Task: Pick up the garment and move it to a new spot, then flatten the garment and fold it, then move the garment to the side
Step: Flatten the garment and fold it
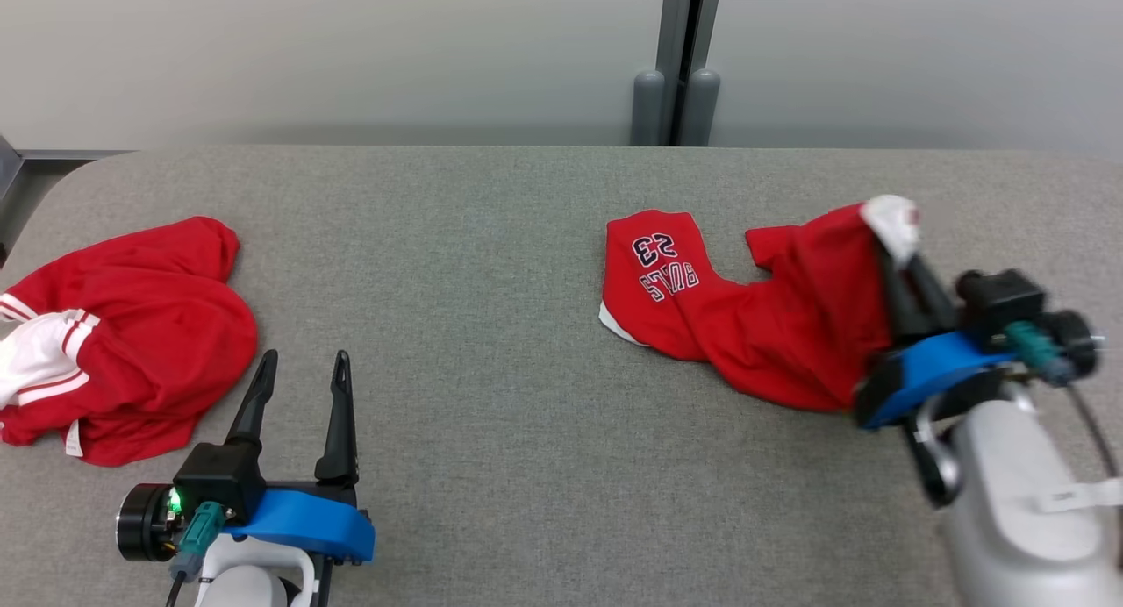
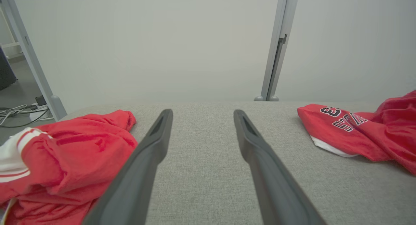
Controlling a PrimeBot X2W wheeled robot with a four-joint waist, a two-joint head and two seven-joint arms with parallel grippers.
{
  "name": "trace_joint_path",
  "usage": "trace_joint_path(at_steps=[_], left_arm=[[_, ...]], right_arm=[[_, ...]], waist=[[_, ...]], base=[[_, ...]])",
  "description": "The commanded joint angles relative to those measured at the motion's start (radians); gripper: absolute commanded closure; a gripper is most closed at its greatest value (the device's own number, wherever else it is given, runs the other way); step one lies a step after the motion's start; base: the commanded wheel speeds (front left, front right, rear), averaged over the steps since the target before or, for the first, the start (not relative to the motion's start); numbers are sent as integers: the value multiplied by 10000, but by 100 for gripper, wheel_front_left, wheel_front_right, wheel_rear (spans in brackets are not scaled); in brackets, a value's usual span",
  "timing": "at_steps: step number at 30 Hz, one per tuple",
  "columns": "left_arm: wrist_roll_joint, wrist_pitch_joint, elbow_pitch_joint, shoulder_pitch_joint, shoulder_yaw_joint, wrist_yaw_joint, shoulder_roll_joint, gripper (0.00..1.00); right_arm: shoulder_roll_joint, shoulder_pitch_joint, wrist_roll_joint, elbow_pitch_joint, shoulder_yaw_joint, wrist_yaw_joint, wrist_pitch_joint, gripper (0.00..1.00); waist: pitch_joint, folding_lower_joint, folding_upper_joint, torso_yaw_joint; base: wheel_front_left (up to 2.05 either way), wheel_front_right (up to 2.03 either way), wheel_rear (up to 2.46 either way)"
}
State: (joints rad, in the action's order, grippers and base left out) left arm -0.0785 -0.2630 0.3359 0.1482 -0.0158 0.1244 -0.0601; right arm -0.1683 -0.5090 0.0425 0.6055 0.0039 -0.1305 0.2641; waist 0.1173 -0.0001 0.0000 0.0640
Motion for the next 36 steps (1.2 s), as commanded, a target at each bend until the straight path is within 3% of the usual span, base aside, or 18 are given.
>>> trace_joint_path(at_steps=[1,6,14,21,28,29,30,36], left_arm=[[-30,-27,-46,-37,30,74,3,0],[-69,-27,-38,3,8,77,37,0],[-113,-27,-28,-48,-52,79,82,0],[-185,-27,33,-315,6,27,96,0],[-227,-27,119,-431,-142,36,102,0],[-228,-27,128,-464,-131,37,100,0],[-237,-27,128,-497,-97,28,100,0],[-259,-27,187,-616,-42,25,100,0]], right_arm=[[301,51,-9,-219,625,-3,6,100],[905,21,217,-342,2630,-5,6,100],[1141,494,861,-130,4818,-3,6,100],[1151,1853,780,-492,5723,-5,6,100],[565,3764,372,-1012,5834,-5,6,100],[525,3943,399,-1135,5753,-3,8,76],[529,4120,490,-1286,5728,-3,8,0],[460,4604,567,-2379,5534,-5,8,0]], waist=[[16,1,0,29],[16,1,0,232],[-24,1,0,521],[-186,1,0,296],[-444,1,0,78],[-476,1,0,31],[-507,1,0,-35],[-753,1,0,-393]], base=[[0,0,0],[0,0,0],[0,0,0],[0,0,0],[0,0,0],[0,0,0],[0,0,0],[0,0,0]])
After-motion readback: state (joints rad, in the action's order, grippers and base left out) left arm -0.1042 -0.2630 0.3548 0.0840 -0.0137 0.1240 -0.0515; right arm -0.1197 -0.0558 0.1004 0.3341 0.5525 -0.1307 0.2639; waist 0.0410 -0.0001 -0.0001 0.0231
